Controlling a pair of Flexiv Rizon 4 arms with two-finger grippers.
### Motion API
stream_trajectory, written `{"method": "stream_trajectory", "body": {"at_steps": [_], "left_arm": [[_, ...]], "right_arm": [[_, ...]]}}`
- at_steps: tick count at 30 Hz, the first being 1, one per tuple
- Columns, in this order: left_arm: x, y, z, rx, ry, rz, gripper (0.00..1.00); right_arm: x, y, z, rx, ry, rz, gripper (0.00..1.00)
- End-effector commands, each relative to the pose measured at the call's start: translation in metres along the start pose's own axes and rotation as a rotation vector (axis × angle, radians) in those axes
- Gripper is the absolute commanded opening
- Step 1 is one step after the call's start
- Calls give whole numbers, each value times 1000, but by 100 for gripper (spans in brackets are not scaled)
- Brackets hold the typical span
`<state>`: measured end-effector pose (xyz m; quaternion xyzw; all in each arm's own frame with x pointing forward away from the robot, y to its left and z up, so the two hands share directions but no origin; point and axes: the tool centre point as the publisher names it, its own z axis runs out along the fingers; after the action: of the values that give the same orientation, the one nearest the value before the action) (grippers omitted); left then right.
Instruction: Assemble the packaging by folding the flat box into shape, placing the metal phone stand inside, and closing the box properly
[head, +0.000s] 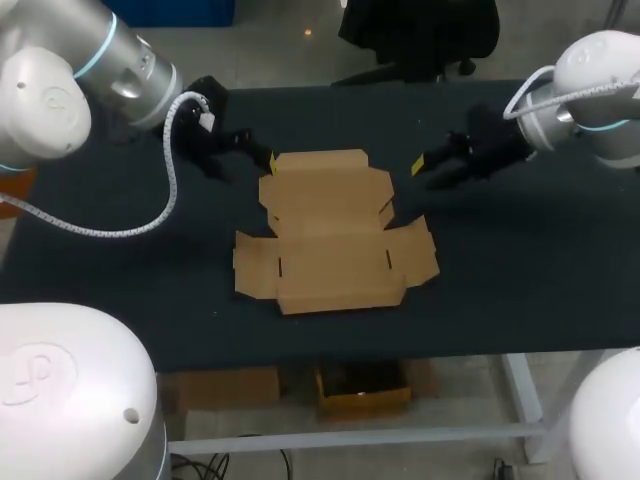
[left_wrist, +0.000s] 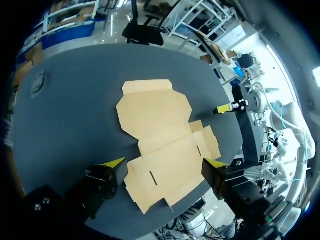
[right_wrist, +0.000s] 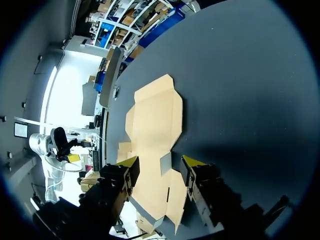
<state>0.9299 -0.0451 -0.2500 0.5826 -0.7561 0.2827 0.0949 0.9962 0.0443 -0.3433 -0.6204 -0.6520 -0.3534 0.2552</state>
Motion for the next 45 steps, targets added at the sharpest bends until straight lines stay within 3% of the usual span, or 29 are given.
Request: {"method": "stream_trajectory", "body": {"at_steps": [1, 14, 31, 45], "left_arm": [[-3, -5, 3, -3, 5, -1, 100], [-9, -6, -1, 6, 20, -1, 100], [-18, -2, -1, 10, 41, -9, 100], [-24, 1, -4, 19, 48, -5, 100]], "right_arm": [[-7, 10, 13, 100, 158, 9, 50], [-20, 16, 34, 111, 171, 30, 49], [-29, 22, 56, 129, 93, 80, 48], [-31, 27, 78, 142, 113, 114, 49]]}}
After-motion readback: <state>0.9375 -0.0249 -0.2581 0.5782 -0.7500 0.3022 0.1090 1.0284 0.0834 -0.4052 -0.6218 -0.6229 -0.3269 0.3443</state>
